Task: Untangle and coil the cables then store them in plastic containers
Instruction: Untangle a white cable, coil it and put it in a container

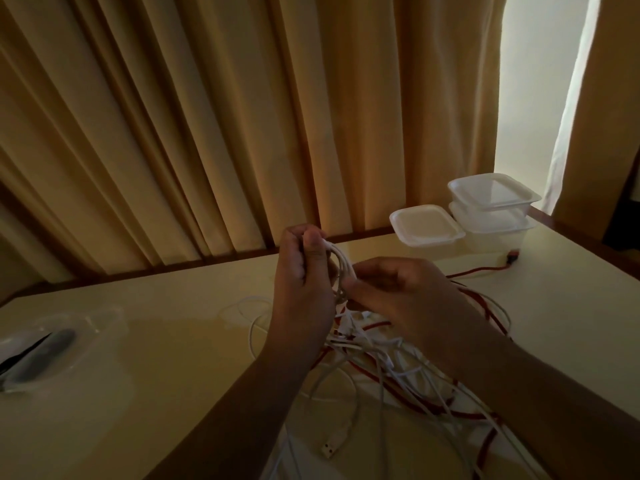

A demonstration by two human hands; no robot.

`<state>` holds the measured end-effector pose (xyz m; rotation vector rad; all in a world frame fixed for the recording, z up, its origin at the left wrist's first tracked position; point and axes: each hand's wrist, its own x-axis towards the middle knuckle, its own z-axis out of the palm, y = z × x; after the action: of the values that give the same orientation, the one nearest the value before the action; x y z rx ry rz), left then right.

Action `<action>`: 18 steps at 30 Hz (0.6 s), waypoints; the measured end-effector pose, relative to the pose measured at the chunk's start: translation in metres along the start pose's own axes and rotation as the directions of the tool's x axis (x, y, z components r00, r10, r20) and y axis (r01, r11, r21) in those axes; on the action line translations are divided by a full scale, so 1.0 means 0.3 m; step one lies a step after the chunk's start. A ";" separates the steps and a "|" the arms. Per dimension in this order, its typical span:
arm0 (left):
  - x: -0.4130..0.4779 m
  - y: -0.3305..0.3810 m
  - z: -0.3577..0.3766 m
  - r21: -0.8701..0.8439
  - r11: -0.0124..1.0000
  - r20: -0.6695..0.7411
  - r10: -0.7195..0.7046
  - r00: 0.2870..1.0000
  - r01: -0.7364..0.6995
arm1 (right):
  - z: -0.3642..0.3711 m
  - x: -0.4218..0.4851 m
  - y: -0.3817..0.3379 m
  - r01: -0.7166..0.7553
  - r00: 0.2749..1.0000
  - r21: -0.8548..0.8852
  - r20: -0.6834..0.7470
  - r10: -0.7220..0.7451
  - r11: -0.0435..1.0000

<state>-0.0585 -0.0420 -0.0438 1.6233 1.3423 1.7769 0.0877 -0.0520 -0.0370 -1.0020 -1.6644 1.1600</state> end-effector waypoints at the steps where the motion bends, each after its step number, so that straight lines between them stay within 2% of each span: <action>1: -0.003 0.001 0.002 0.000 1.000 0.009 -0.001 1.000 0.001 | 0.003 -0.004 0.001 0.022 0.999 -0.102 -0.029 -0.025 0.995; 3: -0.009 0.001 0.008 0.006 1.000 0.024 -0.004 1.000 0.004 | 0.006 -0.003 0.004 0.011 0.997 -0.114 -0.069 -0.018 0.993; 5: -0.009 -0.001 0.012 -0.011 1.000 0.023 -0.006 1.000 0.006 | 0.003 0.007 0.018 -0.058 0.997 0.123 -0.042 0.063 0.991; 7: -0.005 -0.001 0.010 -0.030 1.000 0.018 -0.001 1.000 0.002 | 0.005 0.019 0.036 -0.146 0.988 0.420 0.020 0.152 0.896; 9: -0.004 -0.001 0.010 -0.047 0.999 0.023 -0.013 1.000 0.014 | 0.005 0.026 0.045 -0.215 0.975 0.591 0.077 0.210 0.778; 12: -0.003 -0.010 0.009 -0.023 1.000 0.024 -0.010 1.000 0.010 | 0.014 0.033 0.059 -0.289 0.955 0.671 0.151 0.255 0.683; 15: -0.001 -0.023 0.010 0.030 0.998 0.040 0.059 0.997 -0.061 | 0.017 0.037 0.070 -0.318 0.942 0.744 0.177 0.286 0.588; 18: -0.004 -0.030 0.012 0.078 0.992 0.062 0.098 0.993 -0.103 | 0.017 0.034 0.062 -0.324 0.940 0.764 0.190 0.285 0.559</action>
<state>-0.0577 -0.0372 -0.0524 1.8012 1.3437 1.7382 0.0822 -0.0393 -0.0539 -0.6713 -0.8019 1.9300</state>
